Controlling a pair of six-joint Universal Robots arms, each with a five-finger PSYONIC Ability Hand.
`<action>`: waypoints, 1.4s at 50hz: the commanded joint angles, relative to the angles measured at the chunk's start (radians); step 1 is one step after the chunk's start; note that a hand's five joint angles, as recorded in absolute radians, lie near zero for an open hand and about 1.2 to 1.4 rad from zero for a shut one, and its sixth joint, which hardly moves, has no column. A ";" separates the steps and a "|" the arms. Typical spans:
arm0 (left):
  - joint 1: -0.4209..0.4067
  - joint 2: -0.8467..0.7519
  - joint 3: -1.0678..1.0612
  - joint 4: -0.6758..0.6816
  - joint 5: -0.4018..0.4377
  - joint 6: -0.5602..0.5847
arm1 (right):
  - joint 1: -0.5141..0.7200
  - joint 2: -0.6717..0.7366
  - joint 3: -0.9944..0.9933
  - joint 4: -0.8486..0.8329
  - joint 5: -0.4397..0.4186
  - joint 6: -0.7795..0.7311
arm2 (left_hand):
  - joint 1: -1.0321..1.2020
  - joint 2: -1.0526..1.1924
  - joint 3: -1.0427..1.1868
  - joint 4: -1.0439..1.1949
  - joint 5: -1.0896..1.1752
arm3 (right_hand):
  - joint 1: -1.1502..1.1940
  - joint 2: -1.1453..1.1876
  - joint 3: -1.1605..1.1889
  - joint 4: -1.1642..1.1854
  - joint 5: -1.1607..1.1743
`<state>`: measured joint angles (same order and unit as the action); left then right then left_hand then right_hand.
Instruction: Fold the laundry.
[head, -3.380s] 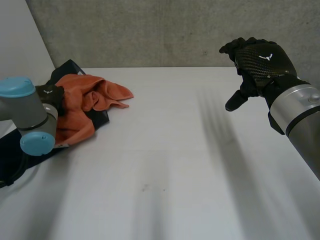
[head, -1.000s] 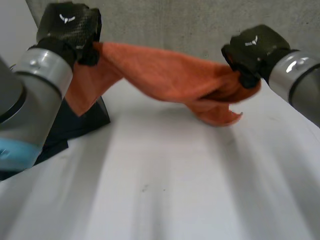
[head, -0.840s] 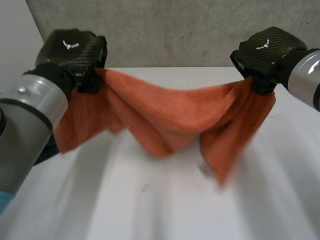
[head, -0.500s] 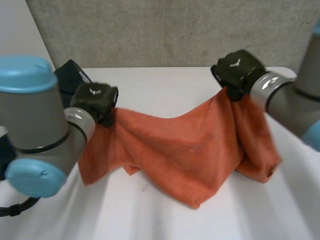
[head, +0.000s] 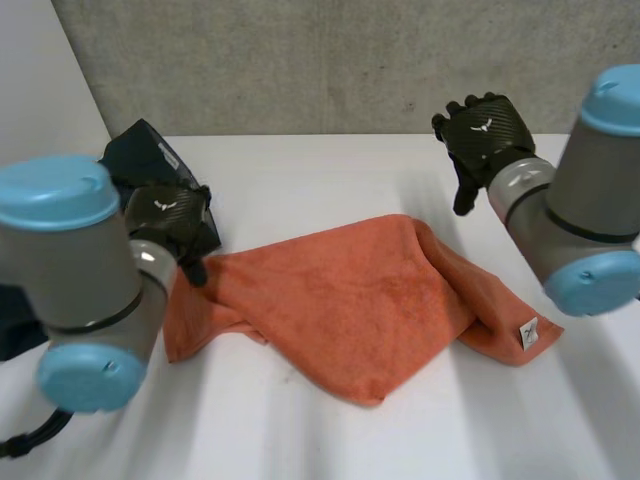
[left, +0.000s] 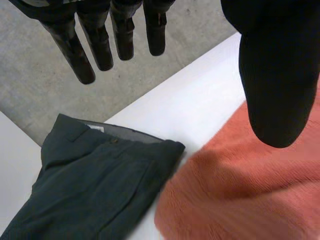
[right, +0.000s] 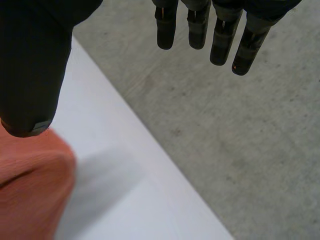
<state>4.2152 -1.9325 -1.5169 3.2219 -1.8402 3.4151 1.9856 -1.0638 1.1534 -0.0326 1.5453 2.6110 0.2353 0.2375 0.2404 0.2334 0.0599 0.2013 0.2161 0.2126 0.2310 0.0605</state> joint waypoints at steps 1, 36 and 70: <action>-0.001 0.174 -0.270 -0.004 0.019 0.033 | -0.007 -0.165 0.244 0.255 -0.103 -0.025 | 0.236 0.234 0.231 0.238 0.237 | -0.027 -0.042 -0.038 -0.056 -0.060; 0.080 -0.184 -0.174 0.180 0.134 0.110 | -0.119 -0.286 0.770 -0.032 -0.228 -0.006 | 0.878 0.876 0.873 0.880 0.879 | -0.027 -0.042 -0.038 -0.056 -0.060; -0.103 0.368 0.076 -0.203 0.110 -0.198 | -0.130 -0.240 0.752 -0.084 -0.297 0.257 | 1.161 1.159 1.156 1.163 1.162 | -0.027 -0.042 -0.038 -0.056 -0.060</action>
<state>4.1321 -1.5743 -1.4688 3.0463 -1.7384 3.2558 1.8197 -1.3218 1.8964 -0.0747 1.2659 2.7709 1.1365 1.1963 1.1867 1.1980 0.9675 0.2012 0.2161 0.2126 0.2310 0.0605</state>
